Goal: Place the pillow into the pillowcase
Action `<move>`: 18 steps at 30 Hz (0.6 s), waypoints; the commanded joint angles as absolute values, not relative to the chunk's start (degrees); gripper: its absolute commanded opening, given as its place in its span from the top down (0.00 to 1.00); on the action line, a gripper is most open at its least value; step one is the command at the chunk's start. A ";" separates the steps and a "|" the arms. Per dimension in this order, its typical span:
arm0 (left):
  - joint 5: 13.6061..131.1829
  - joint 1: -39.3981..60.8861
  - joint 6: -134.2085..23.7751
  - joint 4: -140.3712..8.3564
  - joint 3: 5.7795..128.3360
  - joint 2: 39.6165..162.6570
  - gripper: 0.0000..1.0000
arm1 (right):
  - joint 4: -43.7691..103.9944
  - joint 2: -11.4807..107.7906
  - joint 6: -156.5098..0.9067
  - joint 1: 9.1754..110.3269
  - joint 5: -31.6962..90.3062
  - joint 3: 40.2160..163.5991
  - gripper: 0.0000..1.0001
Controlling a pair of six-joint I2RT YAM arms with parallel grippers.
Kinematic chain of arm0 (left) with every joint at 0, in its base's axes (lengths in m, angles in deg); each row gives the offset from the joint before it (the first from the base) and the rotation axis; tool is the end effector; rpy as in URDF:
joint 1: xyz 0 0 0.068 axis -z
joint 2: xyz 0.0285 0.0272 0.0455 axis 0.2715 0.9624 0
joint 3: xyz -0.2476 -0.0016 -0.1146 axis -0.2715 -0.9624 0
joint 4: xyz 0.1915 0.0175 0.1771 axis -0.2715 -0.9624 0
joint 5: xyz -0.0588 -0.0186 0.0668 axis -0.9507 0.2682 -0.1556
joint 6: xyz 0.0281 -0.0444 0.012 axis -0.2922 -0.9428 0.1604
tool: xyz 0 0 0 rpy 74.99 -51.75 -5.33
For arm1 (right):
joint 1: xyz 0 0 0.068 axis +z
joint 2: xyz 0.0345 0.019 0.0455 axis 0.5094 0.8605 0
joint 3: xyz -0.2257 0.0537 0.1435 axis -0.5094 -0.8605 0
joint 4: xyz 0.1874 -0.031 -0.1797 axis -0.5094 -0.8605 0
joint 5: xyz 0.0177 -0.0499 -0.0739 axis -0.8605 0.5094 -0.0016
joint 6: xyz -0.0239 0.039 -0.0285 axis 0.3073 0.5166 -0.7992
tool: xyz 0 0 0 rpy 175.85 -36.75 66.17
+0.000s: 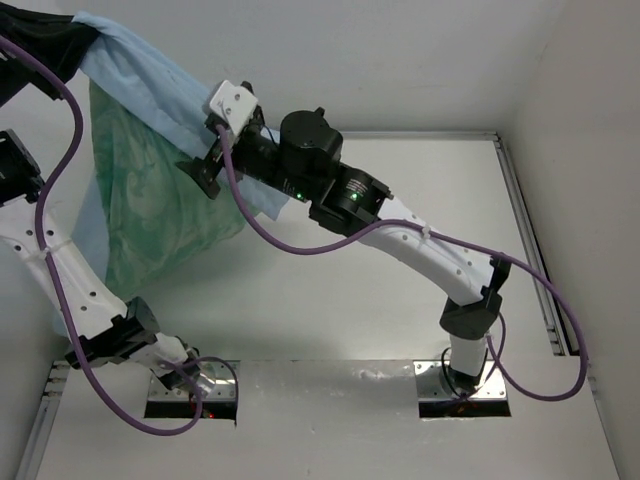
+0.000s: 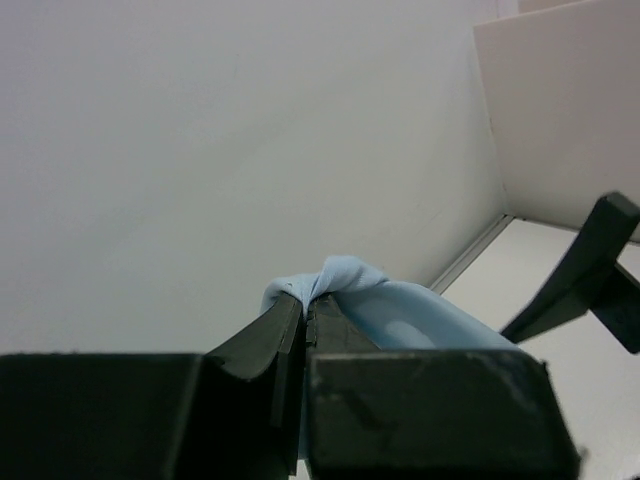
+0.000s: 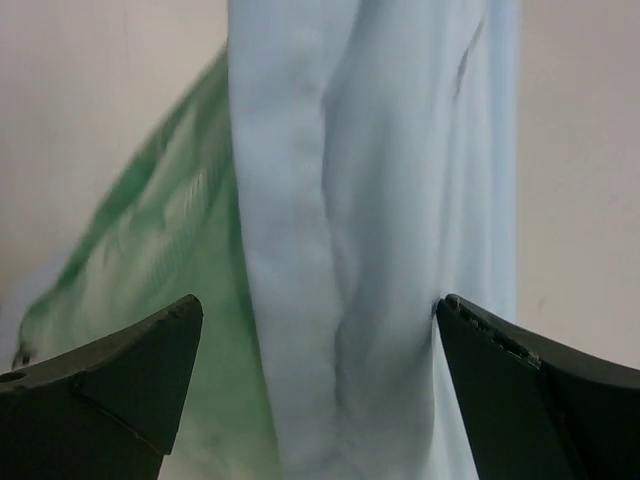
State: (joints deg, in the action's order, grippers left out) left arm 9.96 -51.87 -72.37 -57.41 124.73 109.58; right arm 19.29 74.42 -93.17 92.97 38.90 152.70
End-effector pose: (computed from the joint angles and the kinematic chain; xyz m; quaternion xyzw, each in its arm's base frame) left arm 0.1537 0.0708 0.6656 0.3425 0.4945 -0.1151 0.7905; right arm 0.1956 0.3707 0.5170 -0.3713 0.5436 0.3305 0.6763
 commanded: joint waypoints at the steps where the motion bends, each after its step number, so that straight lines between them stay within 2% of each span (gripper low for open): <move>1: 10.52 -49.78 -71.24 -57.21 123.66 107.91 1.00 | 33.83 77.01 -90.51 92.59 41.59 156.26 0.01; 7: 10.08 -46.26 -70.18 -58.53 121.89 107.38 1.00 | 46.24 83.95 -87.08 92.59 45.21 161.09 0.01; 11: 9.55 -44.15 -70.27 -58.97 120.57 107.38 1.00 | 48.11 87.83 -85.41 92.68 45.29 162.68 0.01; 12: 9.38 -43.36 -70.27 -59.32 120.22 107.29 1.00 | 48.28 88.36 -85.06 92.59 45.73 162.33 0.15; 13: 9.29 -42.92 -70.35 -59.50 120.05 107.29 1.00 | 48.29 89.32 -85.06 92.50 46.08 161.72 0.24; 14: 9.11 -42.48 -70.36 -59.85 119.78 107.29 1.00 | 48.37 89.76 -85.06 92.41 47.22 161.36 0.50; 15: 8.85 -41.17 -70.36 -60.55 119.00 107.29 1.00 | 48.98 90.03 -83.14 91.80 48.19 160.32 0.81; 16: 8.41 -40.46 -70.27 -60.81 118.47 107.38 1.00 | 49.51 90.03 -81.99 91.54 50.28 159.35 1.00; 17: 7.97 -39.93 -70.27 -60.99 117.68 107.47 1.00 | 50.13 88.81 -80.94 90.92 52.57 158.12 1.00; 18: 6.32 -39.32 -69.92 -61.08 115.32 107.56 0.69 | 50.74 87.58 -77.62 88.57 56.07 154.63 1.00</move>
